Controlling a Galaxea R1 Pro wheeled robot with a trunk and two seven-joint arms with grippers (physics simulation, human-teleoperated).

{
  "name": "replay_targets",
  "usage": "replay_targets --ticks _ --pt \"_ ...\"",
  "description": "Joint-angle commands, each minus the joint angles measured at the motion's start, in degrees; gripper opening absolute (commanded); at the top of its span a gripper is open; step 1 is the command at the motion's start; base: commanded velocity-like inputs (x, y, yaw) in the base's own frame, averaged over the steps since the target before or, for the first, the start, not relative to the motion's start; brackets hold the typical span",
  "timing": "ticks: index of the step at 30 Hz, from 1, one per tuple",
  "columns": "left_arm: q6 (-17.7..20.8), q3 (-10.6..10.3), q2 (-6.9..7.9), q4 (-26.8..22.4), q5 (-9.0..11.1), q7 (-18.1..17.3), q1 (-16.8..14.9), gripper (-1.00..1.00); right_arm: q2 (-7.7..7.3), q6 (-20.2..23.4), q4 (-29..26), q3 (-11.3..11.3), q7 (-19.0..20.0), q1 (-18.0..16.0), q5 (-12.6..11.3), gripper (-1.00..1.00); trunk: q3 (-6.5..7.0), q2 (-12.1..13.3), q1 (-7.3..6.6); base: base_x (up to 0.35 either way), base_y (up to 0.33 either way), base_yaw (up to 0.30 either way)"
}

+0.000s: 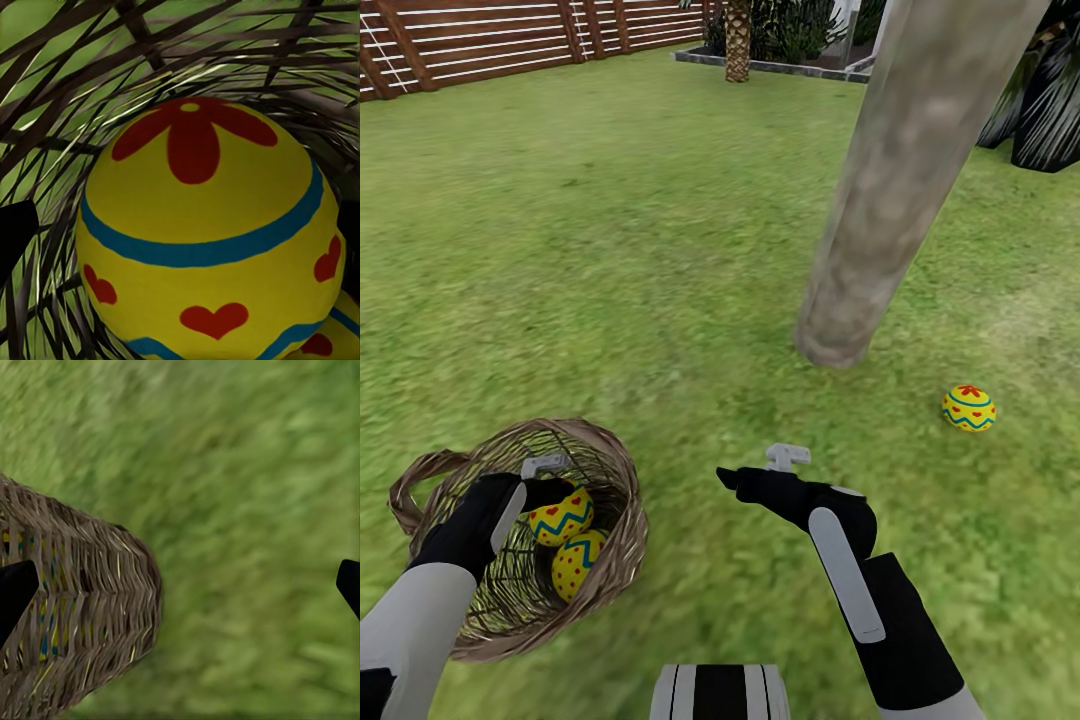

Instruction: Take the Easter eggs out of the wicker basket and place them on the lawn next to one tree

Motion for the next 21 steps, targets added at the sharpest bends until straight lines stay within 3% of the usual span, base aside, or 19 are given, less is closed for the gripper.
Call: replay_targets --ticks 1,21 --pt "0.3 0.1 -0.01 -0.1 0.4 0.0 0.0 1.00 0.01 0.2 -0.1 0.0 -0.6 0.0 -0.6 1.00 -0.04 0.0 -0.01 0.000 0.000 0.000" --pt "0.3 0.1 -0.03 -0.1 0.4 0.0 0.0 1.00 0.01 0.2 -0.1 0.1 -0.6 0.0 -0.6 1.00 -0.70 -0.1 0.07 0.000 0.000 0.000"
